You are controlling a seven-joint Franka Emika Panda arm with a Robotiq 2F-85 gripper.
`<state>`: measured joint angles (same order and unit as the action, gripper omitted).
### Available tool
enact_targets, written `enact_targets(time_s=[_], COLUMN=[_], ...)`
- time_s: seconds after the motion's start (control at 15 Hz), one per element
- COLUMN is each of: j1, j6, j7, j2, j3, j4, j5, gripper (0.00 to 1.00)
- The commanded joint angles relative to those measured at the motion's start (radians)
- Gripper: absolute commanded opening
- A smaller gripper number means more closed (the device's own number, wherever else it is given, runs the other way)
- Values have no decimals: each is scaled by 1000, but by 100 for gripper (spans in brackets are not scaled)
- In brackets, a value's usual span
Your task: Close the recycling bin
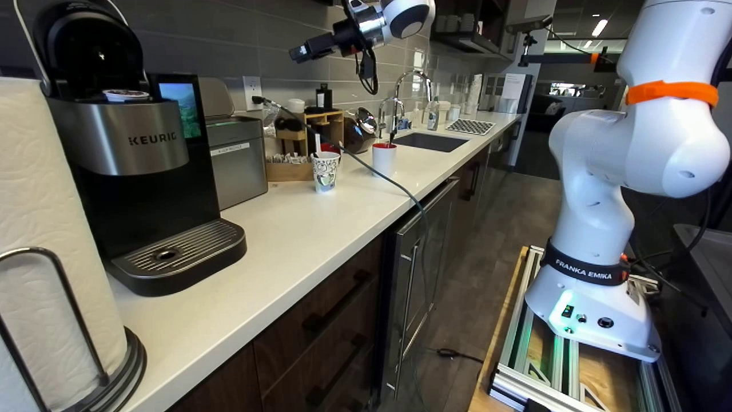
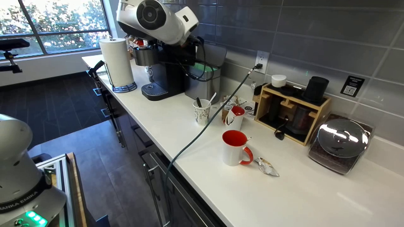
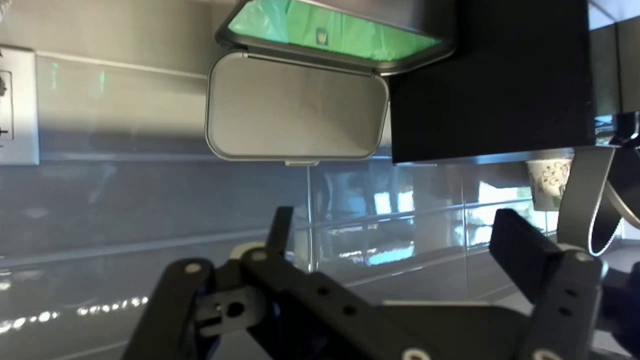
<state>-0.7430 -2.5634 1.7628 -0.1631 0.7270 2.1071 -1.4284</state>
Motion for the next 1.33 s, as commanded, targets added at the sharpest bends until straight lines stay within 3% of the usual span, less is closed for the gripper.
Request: enact_targets(time_s=[0.0, 0.13, 0.2, 0.27, 0.33, 0.4, 0.6, 0.8, 1.0, 1.27], j1=[-69, -50, 151, 191, 265, 321, 362, 520, 631, 707], j6=[127, 242, 290, 302, 243, 257, 261, 316, 351, 387], j7=[213, 283, 280, 262, 254, 257, 261, 326, 360, 350], j2=[126, 239, 294, 315, 197, 236, 293, 344, 415, 485], j3=[131, 152, -28, -69, -168, -220, -256, -413, -510, -570], j4=[-59, -68, -71, -75, -33, -41, -67, -118, -206, -323], j5=[-269, -404, -452, -461, -377, -396, -412, -450, -393, -318], gripper=[100, 100, 100, 100, 100, 100, 100, 100, 100, 100])
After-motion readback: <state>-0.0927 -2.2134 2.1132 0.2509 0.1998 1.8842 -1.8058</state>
